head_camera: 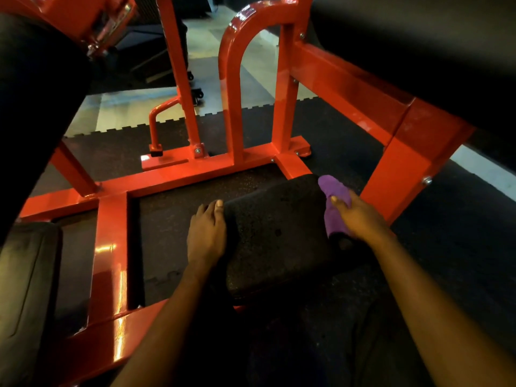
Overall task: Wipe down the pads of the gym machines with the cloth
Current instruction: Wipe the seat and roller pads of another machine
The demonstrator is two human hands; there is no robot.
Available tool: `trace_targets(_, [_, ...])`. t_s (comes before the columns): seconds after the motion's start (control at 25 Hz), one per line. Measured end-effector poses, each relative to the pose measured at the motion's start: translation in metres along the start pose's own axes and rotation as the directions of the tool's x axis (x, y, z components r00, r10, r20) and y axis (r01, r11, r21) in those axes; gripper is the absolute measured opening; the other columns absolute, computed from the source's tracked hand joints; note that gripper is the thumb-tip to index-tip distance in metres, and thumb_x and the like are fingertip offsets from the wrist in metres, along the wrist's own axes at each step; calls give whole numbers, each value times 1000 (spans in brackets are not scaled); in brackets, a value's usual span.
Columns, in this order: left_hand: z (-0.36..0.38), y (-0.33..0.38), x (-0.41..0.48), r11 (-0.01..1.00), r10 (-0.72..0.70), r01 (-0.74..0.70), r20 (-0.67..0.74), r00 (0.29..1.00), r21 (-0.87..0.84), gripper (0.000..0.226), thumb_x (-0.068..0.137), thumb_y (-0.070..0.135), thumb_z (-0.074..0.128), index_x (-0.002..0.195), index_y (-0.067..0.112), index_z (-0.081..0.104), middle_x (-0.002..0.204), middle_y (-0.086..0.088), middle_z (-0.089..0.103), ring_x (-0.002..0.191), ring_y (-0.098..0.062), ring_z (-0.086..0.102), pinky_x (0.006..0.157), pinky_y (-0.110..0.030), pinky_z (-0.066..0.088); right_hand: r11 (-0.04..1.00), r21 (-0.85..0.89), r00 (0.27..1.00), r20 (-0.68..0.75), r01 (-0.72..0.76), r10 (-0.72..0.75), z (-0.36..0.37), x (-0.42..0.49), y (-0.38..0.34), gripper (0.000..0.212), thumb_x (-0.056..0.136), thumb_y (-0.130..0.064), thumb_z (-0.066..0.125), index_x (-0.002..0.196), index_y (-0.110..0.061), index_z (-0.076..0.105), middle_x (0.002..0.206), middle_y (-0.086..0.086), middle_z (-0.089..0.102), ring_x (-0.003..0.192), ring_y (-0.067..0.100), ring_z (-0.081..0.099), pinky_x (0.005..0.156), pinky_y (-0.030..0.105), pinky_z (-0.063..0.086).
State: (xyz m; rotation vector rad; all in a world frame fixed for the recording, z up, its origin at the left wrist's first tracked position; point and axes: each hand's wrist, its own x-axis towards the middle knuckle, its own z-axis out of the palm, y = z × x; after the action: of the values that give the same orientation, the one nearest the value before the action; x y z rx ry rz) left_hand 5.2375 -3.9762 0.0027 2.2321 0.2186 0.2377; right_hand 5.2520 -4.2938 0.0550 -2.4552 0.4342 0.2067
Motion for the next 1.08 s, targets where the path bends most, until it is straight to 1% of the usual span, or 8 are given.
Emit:
trace_targets(0.16, [2,-1,0,1000,-3,3,0,1000,17,65,100,57,17,125,20,64,129,-10,59,118,-28,54,102,-52,45,999,24,981,-192,44,-39,19,-22,23,41,103,-55,44,144,-52,41,155,4,45,139,33,43,115,43,31])
trace_targets(0.24, [3,-1,1,999,-17,17,0,1000,39,63,101,56,18,128,21,62,131,-8,58,118,-27,53,101,-51,46,997,-56,995,-86,-50,45,14,14,9,51,103,-59,38,150,-38,43,154,11,45,138,36,44,115,46,31])
trace_targets(0.36, [4,2,0,998,-21,22,-13,1000,65,54,105,50,22,128,22,62,129,-4,58,116,-24,54,98,-50,48,986,-166,999,-15,-30,28,12,70,-26,61,105,-56,31,154,-20,37,157,17,40,141,39,41,117,46,31])
trace_targets(0.52, [2,3,-1,999,-26,27,-19,999,38,54,105,50,22,127,22,63,130,-4,58,118,-24,53,101,-49,46,934,-296,980,34,198,-197,23,79,-54,56,106,-53,34,155,-26,34,160,11,36,142,38,40,114,48,31])
trace_targets(0.72, [2,1,-1,998,-22,21,12,1000,53,52,107,46,23,133,23,61,139,-4,57,130,-22,47,103,-37,37,828,-289,871,51,481,-488,20,3,4,55,104,-36,47,155,-40,28,167,-1,23,147,32,32,118,50,30])
trace_targets(0.84, [2,-1,-1,999,-1,1,-8,1000,32,58,104,51,19,128,23,63,128,-3,60,118,-22,53,100,-39,42,925,-173,927,-107,339,-359,19,-2,21,50,103,-39,47,152,-40,38,164,-1,32,141,30,43,116,45,34])
trace_targets(0.96, [2,0,-1,1000,11,-10,-24,1000,23,60,101,53,17,124,23,64,121,-2,60,111,-22,55,96,-44,46,975,-198,988,-91,103,-123,22,52,-18,56,103,-51,39,154,-28,36,159,10,39,139,36,45,116,49,34])
trace_targets(1.08, [3,0,-1,999,17,-16,-29,999,44,61,100,53,15,123,24,63,122,-2,60,112,-23,54,95,-41,44,943,-293,986,-13,158,-169,32,80,-62,61,101,-62,32,156,-36,29,163,6,30,144,38,38,116,54,31])
